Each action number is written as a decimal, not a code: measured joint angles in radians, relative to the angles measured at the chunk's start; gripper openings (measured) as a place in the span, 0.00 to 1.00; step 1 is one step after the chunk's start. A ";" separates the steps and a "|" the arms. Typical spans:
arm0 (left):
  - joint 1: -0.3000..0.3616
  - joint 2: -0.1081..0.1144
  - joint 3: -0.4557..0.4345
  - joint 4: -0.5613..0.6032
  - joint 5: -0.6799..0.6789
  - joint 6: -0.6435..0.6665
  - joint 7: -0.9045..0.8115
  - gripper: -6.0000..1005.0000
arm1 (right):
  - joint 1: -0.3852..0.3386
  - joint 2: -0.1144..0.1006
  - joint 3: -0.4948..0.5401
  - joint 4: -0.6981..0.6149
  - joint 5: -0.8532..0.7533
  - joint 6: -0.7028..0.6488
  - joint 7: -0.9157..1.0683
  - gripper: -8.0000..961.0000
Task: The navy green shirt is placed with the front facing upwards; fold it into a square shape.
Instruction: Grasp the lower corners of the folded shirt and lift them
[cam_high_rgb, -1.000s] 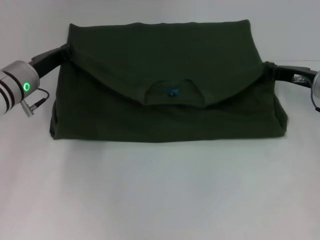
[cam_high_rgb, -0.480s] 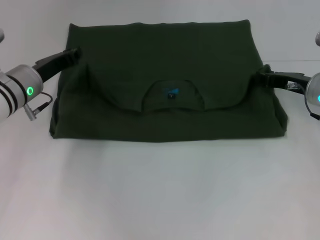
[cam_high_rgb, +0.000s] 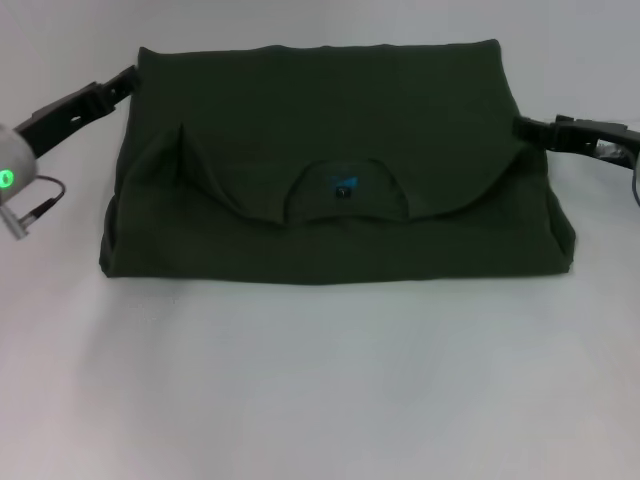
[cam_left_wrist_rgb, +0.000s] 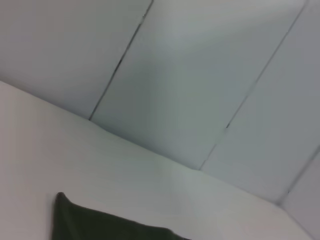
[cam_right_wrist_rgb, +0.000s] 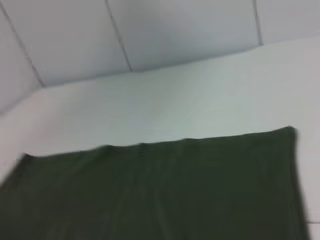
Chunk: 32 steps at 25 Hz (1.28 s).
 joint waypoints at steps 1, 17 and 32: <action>0.020 -0.001 0.010 0.017 0.000 0.035 -0.014 0.56 | -0.008 -0.003 -0.002 -0.007 0.005 -0.033 0.016 0.66; 0.300 -0.023 0.130 0.255 0.027 0.399 -0.043 0.76 | -0.164 -0.042 -0.071 -0.123 -0.001 -0.528 0.302 0.80; 0.359 -0.070 0.243 0.309 0.202 0.322 0.099 0.75 | -0.182 -0.024 -0.095 -0.124 0.003 -0.566 0.295 0.80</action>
